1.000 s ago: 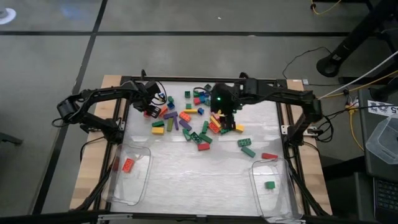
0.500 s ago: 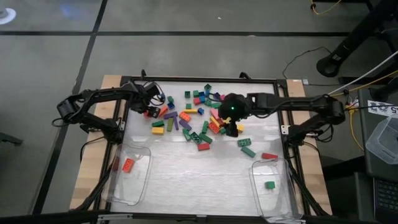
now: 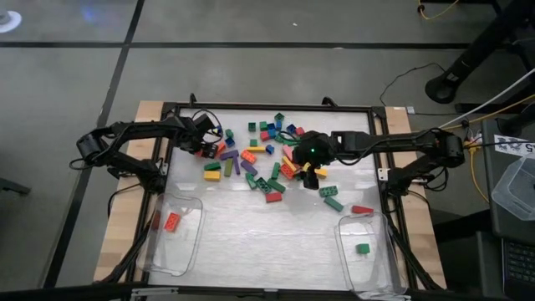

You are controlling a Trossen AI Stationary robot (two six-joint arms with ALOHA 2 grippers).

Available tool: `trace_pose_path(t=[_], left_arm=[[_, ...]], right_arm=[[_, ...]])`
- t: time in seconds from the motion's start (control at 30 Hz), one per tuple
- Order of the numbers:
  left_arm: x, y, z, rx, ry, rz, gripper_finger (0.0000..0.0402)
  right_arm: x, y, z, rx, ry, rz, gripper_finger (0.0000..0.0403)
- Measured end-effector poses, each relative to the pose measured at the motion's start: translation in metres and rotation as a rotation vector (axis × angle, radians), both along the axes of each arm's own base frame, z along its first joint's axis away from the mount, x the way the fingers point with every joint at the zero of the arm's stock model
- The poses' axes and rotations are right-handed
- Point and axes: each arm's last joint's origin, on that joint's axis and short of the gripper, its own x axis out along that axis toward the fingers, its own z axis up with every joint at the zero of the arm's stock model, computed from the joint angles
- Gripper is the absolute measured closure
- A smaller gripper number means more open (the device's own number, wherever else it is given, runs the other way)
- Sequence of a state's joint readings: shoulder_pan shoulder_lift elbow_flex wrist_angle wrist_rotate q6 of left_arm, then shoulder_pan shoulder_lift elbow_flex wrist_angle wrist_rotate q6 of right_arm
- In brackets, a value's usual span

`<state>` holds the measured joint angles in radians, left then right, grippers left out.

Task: Sort blocks by size
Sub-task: Put the small orange game piece into the right transparent bin

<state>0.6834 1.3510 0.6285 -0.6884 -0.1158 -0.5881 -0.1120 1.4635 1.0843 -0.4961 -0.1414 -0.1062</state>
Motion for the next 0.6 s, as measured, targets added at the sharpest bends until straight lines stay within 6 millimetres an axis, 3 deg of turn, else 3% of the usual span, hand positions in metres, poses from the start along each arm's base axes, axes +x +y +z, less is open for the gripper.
trace_pose_path(t=[0.33,0.43,0.6], left_arm=[[-0.0048,-0.0038,-0.0009,-0.041,0.046,0.019,0.0154],[-0.0041,-0.0034,-0.0008,-0.035,0.041,0.010,0.0180],[-0.0041,-0.0033,-0.0008,-0.034,0.047,-0.025,0.0258]], right_arm=[[0.0013,-0.0001,0.0011,-0.001,-0.018,0.001,0.0153],[0.0013,-0.0001,0.0012,-0.001,-0.019,0.001,0.0153],[0.0015,0.0000,0.0013,-0.001,-0.020,0.002,0.0153]])
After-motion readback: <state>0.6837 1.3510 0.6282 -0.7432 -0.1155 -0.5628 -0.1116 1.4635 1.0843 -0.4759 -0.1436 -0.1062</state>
